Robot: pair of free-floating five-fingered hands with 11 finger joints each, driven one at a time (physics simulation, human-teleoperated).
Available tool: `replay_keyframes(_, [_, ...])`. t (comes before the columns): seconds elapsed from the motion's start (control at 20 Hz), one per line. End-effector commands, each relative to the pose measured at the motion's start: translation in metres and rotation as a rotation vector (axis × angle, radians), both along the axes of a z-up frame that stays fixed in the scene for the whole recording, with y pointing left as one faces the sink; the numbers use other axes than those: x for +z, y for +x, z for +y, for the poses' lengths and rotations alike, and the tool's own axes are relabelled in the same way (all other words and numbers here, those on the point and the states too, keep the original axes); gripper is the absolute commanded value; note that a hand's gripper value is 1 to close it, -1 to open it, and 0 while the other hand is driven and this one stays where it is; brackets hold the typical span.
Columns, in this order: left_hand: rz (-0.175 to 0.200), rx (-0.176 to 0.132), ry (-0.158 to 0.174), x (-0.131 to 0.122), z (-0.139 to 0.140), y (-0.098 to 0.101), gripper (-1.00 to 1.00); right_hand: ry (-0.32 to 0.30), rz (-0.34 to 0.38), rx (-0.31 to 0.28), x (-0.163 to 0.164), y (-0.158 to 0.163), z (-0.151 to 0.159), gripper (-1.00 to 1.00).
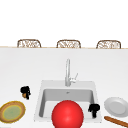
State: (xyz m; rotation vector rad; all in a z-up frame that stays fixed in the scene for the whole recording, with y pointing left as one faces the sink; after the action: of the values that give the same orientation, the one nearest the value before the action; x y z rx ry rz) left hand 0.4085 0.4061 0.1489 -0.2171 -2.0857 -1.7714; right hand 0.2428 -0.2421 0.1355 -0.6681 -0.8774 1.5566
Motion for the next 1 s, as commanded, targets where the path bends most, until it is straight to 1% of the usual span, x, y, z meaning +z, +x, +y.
replay_keyframes(0.0, [0.000,-0.019,-0.041,-0.031,0.025,0.015,1.00,0.000,0.000,0.000,0.000,0.000,0.000,0.00])
replay_keyframes(0.1, [0.000,-0.020,-0.050,-0.046,0.039,0.023,1.00,0.000,0.000,0.000,0.000,0.000,0.000,0.00])
replay_keyframes(0.15, [0.000,-0.028,-0.043,-0.052,0.042,0.030,1.00,0.000,0.000,0.000,0.000,0.000,0.000,0.00])
replay_keyframes(0.2, [0.000,-0.033,-0.029,-0.058,0.044,0.039,1.00,0.000,0.000,0.000,0.000,0.000,0.000,0.00])
replay_keyframes(0.25, [0.001,-0.034,-0.021,-0.065,0.049,0.044,1.00,0.000,0.000,0.000,0.000,0.000,0.000,0.00])
replay_keyframes(0.3, [0.001,-0.035,-0.018,-0.074,0.054,0.047,1.00,0.000,0.000,0.000,0.000,0.000,0.000,0.00])
replay_keyframes(0.35, [0.012,-0.036,-0.025,-0.081,0.059,0.049,1.00,0.000,0.000,0.000,0.000,0.000,0.000,0.00])
replay_keyframes(0.4, [0.037,-0.043,-0.061,-0.081,0.063,0.052,1.00,0.000,0.000,0.000,0.000,0.000,0.000,0.00])
replay_keyframes(0.45, [0.043,-0.046,-0.106,-0.081,0.066,0.056,1.00,0.000,0.000,0.000,0.000,0.000,0.000,0.00])
replay_keyframes(0.5, [0.056,-0.049,-0.139,-0.080,0.069,0.062,1.00,0.000,0.000,0.000,0.000,0.000,0.000,0.00])
replay_keyframes(0.6, [0.107,-0.058,-0.195,-0.079,0.071,0.069,1.00,0.000,0.000,0.000,0.000,0.000,0.000,0.00])
replay_keyframes(0.65, [0.130,-0.055,-0.216,-0.081,0.070,0.060,1.00,0.000,0.000,0.000,0.000,0.000,0.000,0.00])
replay_keyframes(0.7, [0.147,-0.045,-0.232,-0.081,0.072,0.046,1.00,0.000,0.000,0.000,0.000,0.000,0.000,0.00])
replay_keyframes(0.75, [0.138,-0.039,-0.242,-0.080,0.078,0.031,1.00,0.000,0.000,0.000,0.000,0.000,0.000,0.00])
replay_keyframes(0.8, [0.122,-0.050,-0.243,-0.081,0.081,0.021,1.00,0.000,0.000,0.000,0.000,0.000,0.000,0.00])
replay_keyframes(0.85, [0.100,-0.050,-0.240,-0.075,0.080,0.015,1.00,0.000,0.000,0.000,0.000,0.000,0.000,0.00])
replay_keyframes(0.95, [0.020,-0.031,-0.245,-0.072,0.081,0.003,1.00,0.000,0.000,0.000,0.000,0.000,0.000,0.00])
